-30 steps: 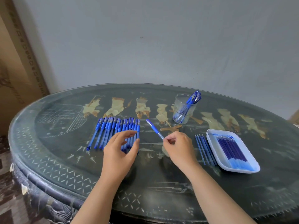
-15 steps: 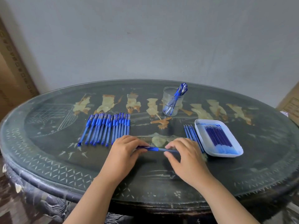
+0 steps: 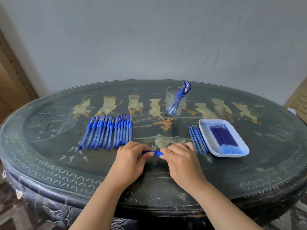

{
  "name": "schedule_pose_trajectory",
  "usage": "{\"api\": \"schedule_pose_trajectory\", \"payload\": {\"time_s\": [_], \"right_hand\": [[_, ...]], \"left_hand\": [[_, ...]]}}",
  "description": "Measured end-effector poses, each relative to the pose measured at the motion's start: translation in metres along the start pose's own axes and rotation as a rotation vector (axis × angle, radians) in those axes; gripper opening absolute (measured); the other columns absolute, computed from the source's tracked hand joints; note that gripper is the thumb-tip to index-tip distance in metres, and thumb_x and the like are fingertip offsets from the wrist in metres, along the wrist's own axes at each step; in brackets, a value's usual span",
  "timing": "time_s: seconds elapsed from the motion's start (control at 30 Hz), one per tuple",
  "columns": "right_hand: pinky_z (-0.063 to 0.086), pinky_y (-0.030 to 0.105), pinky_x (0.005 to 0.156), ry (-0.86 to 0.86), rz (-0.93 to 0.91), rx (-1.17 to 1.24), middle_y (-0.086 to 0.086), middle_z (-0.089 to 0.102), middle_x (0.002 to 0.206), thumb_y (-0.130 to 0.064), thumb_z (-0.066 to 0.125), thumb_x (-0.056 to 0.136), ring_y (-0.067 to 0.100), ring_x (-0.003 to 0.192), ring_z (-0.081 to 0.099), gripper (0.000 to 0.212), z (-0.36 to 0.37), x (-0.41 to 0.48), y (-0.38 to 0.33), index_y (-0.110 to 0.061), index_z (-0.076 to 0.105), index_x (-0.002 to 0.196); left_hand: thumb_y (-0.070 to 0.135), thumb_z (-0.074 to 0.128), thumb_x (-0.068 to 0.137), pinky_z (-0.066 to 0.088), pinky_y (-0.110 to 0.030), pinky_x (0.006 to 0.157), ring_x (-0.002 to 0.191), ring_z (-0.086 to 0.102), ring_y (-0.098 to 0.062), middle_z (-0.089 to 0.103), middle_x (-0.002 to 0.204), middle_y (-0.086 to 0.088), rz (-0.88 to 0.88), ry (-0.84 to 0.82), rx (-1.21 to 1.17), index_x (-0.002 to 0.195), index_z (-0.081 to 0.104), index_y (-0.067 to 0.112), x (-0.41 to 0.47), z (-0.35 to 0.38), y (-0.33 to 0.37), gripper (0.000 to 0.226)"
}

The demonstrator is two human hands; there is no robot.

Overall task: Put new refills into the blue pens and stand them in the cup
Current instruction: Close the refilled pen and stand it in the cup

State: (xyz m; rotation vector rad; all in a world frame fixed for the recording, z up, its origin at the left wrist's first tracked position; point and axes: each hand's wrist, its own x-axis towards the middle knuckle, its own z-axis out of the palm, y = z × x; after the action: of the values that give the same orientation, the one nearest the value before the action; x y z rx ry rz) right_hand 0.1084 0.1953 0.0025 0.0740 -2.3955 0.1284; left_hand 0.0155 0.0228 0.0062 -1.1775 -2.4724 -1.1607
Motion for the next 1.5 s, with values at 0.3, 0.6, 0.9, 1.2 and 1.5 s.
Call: {"api": "schedule_pose_trajectory", "payload": {"time_s": [0.3,0.6,0.9,1.2,1.5], "right_hand": [[0.034,0.035,0.065,0.132,0.107,-0.014,-0.009,0.056,0.070,-0.018,0.057,0.091,0.017,0.066,0.052,0.015,0.001,0.000,0.011,-0.016,0.070,0.082],[0.038,0.036,0.074,0.154,0.254,0.065,-0.007,0.061,0.083,-0.026,0.050,0.096,0.018,0.075,0.056,0.026,0.000,-0.002,0.009,-0.018,0.073,0.104],[0.042,0.038,0.075,0.154,0.264,0.100,-0.007,0.061,0.084,-0.023,0.052,0.092,0.019,0.078,0.056,0.022,-0.001,-0.003,0.010,-0.020,0.072,0.102],[0.035,0.032,0.074,0.045,0.203,0.077,-0.010,0.061,0.082,-0.022,0.051,0.093,0.019,0.078,0.056,0.024,0.003,-0.002,0.015,-0.023,0.073,0.100],[0.033,0.029,0.073,0.045,0.139,0.082,-0.010,0.058,0.080,-0.010,0.064,0.085,0.016,0.076,0.052,0.020,0.001,-0.001,0.012,-0.022,0.073,0.097]], "left_hand": [[0.019,0.064,0.092,0.041,-0.010,0.069,0.081,0.059,-0.001,0.064,0.075,0.017,-0.162,0.158,-0.103,0.080,0.069,0.022,-0.004,-0.029,-0.010,0.014],[0.033,0.071,0.082,0.052,-0.036,0.080,0.089,0.060,0.002,0.066,0.088,0.024,0.025,0.080,-0.016,0.093,0.073,0.028,-0.001,-0.016,-0.007,0.013],[0.034,0.080,0.076,0.046,-0.034,0.080,0.094,0.058,-0.007,0.067,0.090,0.023,0.056,0.010,0.167,0.092,0.070,0.034,0.010,0.003,0.000,0.019],[0.032,0.080,0.079,0.050,-0.038,0.086,0.098,0.059,-0.002,0.066,0.101,0.023,0.039,0.097,0.000,0.107,0.071,0.030,0.009,0.001,0.003,0.029],[0.026,0.069,0.088,0.050,-0.031,0.075,0.081,0.056,-0.004,0.058,0.080,0.024,0.048,0.113,-0.074,0.086,0.071,0.020,0.015,0.008,0.009,0.006]]}}
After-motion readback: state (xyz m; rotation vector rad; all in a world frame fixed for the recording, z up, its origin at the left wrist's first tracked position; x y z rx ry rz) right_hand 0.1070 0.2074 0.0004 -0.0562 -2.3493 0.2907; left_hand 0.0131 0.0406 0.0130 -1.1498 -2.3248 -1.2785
